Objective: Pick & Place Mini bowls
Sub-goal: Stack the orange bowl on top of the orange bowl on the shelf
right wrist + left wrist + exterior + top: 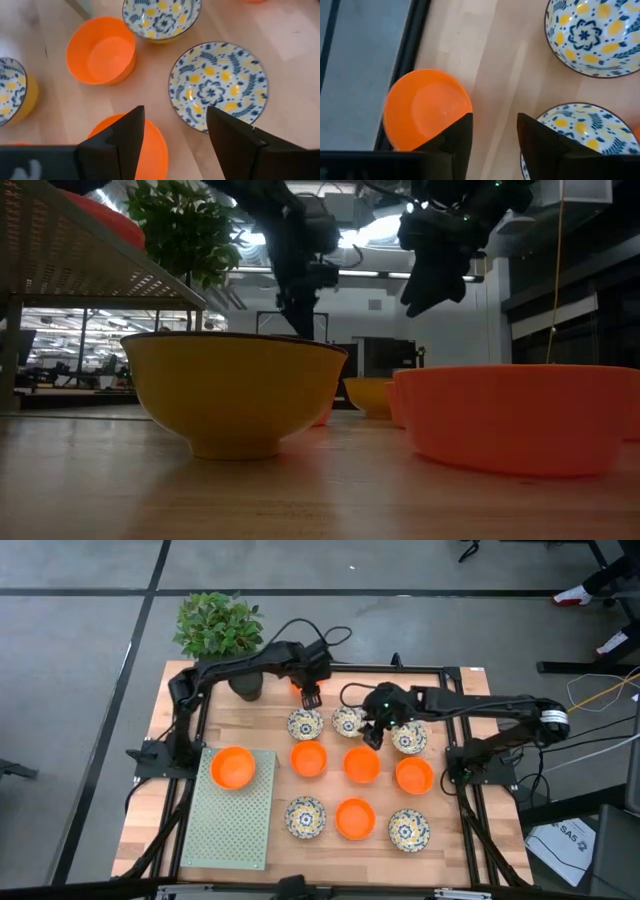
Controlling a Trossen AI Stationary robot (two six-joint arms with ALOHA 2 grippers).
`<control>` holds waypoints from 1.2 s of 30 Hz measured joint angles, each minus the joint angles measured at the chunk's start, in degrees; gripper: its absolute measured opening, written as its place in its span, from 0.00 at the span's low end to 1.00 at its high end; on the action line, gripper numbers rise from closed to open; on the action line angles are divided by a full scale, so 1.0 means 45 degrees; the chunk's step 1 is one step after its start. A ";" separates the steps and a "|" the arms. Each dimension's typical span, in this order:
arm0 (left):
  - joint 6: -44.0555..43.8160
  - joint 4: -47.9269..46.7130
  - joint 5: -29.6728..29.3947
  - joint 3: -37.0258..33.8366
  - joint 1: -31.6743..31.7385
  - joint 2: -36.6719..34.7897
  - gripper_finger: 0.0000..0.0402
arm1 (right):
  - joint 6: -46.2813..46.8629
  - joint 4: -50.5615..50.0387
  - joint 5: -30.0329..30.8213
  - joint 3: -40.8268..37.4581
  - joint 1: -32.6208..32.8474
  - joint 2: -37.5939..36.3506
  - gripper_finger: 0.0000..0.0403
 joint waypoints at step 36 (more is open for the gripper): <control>-0.0173 0.1179 -0.0446 -0.0057 0.0725 0.2285 0.37 | -0.0041 0.0640 0.0664 -0.0007 -0.0275 -0.0115 0.53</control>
